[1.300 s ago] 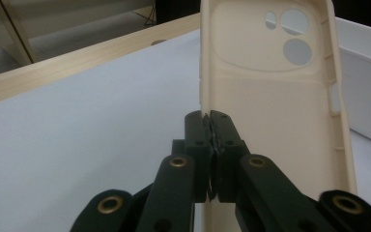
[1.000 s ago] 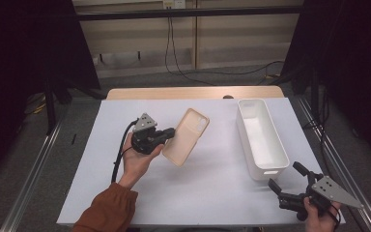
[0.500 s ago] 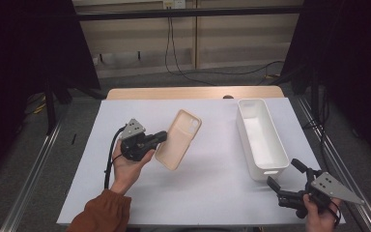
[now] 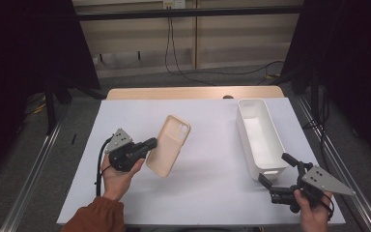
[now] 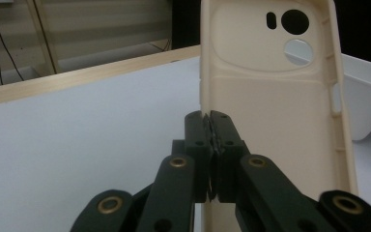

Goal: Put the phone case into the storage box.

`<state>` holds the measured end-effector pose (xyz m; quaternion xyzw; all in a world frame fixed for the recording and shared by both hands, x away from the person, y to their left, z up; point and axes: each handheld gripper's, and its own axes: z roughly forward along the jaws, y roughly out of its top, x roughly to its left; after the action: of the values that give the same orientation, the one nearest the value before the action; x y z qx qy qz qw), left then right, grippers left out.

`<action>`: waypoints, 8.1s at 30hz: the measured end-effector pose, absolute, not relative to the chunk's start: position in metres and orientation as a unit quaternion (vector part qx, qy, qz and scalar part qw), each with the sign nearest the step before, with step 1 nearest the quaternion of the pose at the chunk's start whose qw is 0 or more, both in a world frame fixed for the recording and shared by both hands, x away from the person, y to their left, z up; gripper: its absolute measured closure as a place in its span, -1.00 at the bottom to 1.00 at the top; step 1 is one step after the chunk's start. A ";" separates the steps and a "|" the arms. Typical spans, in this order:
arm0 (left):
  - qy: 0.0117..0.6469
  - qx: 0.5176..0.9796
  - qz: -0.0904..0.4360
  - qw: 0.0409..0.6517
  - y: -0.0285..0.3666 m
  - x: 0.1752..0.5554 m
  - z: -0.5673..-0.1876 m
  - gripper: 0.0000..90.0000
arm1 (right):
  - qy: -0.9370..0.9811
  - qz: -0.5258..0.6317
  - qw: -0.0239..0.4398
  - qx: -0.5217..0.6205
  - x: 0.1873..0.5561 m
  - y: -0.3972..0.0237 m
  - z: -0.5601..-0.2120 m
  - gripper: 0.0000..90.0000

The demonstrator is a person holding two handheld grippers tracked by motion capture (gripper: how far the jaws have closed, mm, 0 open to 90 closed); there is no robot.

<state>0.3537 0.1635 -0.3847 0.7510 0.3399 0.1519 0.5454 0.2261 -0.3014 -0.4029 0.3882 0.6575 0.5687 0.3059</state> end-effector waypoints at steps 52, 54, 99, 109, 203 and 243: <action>0.296 0.766 0.147 0.552 0.112 0.345 -0.397 0.95 | 0.708 0.591 0.225 0.314 0.297 -0.194 -0.380 -0.51; 0.296 0.765 0.150 0.552 0.110 0.345 -0.397 0.95 | 0.706 0.593 0.226 0.314 0.300 -0.192 -0.378 -0.46; 0.282 0.766 0.173 0.551 0.103 0.335 -0.401 0.94 | 0.694 0.602 0.208 0.335 0.315 -0.178 -0.382 0.65; 0.278 0.770 0.157 0.553 0.101 0.337 -0.405 0.92 | 0.691 0.611 0.218 0.320 0.313 -0.178 -0.380 0.79; 0.325 0.710 0.227 0.582 0.195 0.316 -0.412 -0.96 | 0.666 0.625 0.255 0.318 0.315 -0.233 -0.362 0.80; 0.373 0.683 0.254 0.575 0.237 0.304 -0.425 -0.95 | 0.646 0.622 0.284 0.339 0.341 -0.260 -0.342 0.80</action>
<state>0.3035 0.2369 -0.4252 0.6828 0.3725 0.2539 0.5749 0.3406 -0.2597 -0.3422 0.3394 0.6460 0.6221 0.2838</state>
